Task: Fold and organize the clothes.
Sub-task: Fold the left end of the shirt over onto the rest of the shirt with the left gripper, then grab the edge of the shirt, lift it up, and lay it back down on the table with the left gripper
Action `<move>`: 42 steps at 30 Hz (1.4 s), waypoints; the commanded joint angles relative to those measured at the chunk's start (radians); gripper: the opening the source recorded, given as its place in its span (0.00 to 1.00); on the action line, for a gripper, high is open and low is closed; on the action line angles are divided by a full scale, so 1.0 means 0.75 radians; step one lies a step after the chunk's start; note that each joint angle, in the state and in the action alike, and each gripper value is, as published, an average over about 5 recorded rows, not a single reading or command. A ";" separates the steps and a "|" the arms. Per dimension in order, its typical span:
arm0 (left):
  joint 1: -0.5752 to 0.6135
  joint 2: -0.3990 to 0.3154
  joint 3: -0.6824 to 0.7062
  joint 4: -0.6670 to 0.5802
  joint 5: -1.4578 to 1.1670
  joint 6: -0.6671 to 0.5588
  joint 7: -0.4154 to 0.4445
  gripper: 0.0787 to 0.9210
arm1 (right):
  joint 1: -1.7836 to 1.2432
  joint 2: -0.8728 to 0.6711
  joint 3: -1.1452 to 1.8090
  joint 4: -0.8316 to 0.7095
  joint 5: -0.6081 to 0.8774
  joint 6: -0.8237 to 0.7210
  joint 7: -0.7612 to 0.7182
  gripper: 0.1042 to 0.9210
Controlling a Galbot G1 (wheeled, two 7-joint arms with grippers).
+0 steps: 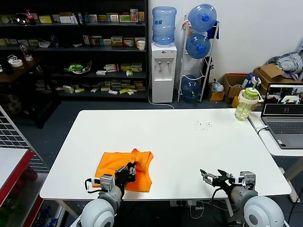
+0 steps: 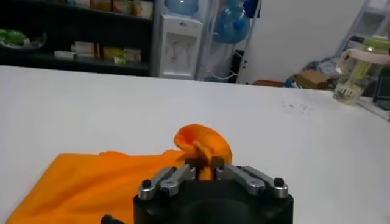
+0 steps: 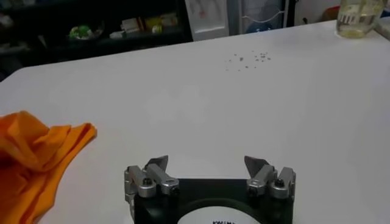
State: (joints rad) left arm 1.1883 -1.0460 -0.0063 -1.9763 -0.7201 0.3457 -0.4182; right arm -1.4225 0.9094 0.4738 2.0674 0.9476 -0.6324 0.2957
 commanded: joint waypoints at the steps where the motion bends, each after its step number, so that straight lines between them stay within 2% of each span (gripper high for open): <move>1: 0.029 0.010 -0.047 -0.223 -0.331 0.027 -0.051 0.31 | -0.001 0.003 -0.002 0.000 -0.002 0.000 -0.002 0.88; 5: 0.060 0.097 -0.146 -0.284 -0.425 0.042 -0.081 0.45 | -0.003 0.002 -0.002 -0.002 -0.004 0.002 -0.008 0.88; 9: 0.078 0.263 -0.282 -0.183 -0.451 0.061 -0.047 0.59 | -0.001 0.001 -0.003 0.001 -0.004 0.004 -0.016 0.88; 12: 0.070 0.431 -0.366 -0.043 -0.513 0.070 0.073 0.69 | 0.001 0.004 -0.008 -0.002 -0.007 0.006 -0.022 0.88; 15: 0.043 0.577 -0.379 0.105 -0.590 0.080 0.261 0.79 | 0.003 0.011 -0.013 -0.005 -0.013 0.008 -0.028 0.88; 19: 0.003 0.681 -0.358 0.264 -0.667 0.142 0.470 0.87 | 0.001 0.019 -0.013 -0.005 -0.019 0.011 -0.035 0.88; 22: -0.030 0.687 -0.328 0.338 -0.683 0.177 0.528 0.88 | -0.004 0.018 -0.008 -0.004 -0.020 0.012 -0.038 0.88; 28: -0.121 0.613 -0.260 0.435 -0.630 0.183 0.578 0.88 | -0.012 0.014 -0.001 -0.001 -0.020 0.013 -0.040 0.88; 35: -0.229 0.546 -0.179 0.482 -0.592 0.186 0.587 0.88 | -0.014 0.015 0.001 0.000 -0.020 0.012 -0.036 0.88; 42: -0.255 0.523 -0.132 0.492 -0.572 0.187 0.577 0.88 | -0.015 0.016 0.003 -0.001 -0.018 0.011 -0.035 0.88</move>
State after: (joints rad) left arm 1.0535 -0.6526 -0.1482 -1.6696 -1.1477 0.4743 -0.0329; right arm -1.4335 0.9201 0.4758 2.0669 0.9329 -0.6235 0.2679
